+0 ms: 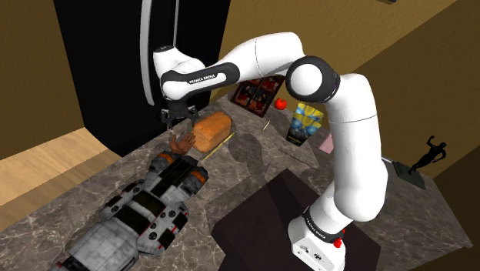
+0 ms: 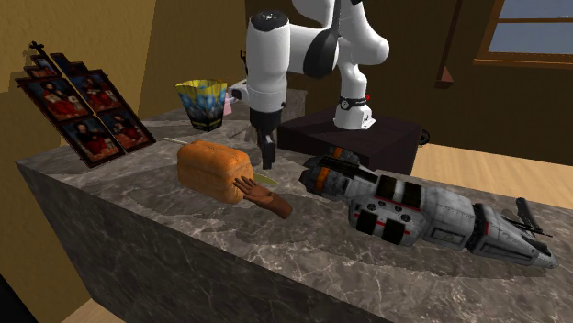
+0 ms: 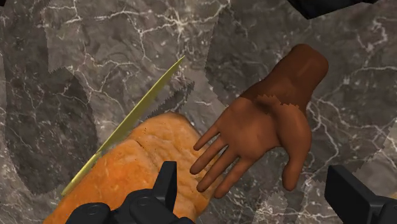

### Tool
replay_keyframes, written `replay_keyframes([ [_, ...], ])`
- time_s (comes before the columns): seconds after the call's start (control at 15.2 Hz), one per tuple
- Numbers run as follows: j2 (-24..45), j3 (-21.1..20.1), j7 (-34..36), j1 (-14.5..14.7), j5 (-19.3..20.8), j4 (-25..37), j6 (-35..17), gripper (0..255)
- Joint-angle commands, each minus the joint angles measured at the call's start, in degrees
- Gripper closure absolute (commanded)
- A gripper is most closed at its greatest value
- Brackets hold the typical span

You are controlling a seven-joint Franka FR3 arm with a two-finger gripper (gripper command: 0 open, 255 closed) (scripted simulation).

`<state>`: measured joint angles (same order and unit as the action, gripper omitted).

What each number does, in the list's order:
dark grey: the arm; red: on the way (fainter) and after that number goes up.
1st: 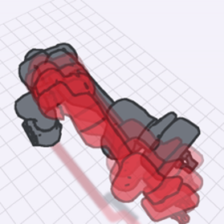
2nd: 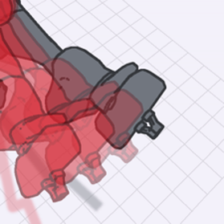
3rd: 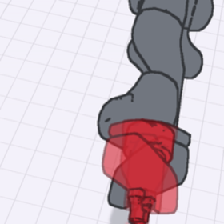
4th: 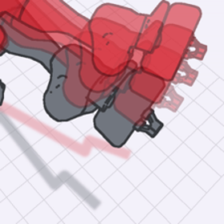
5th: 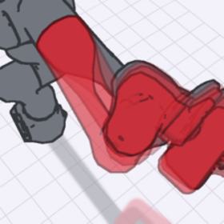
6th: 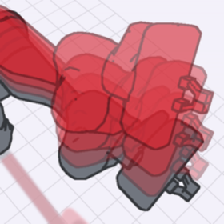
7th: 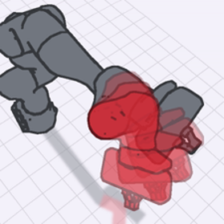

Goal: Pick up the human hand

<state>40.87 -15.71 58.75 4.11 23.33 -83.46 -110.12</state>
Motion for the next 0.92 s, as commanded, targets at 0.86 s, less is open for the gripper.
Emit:
replay_keyframes([
  [0.86, 28.12, 4.19, 0.59, 5.66, 0.62, 35.31, 8.56, 0],
])
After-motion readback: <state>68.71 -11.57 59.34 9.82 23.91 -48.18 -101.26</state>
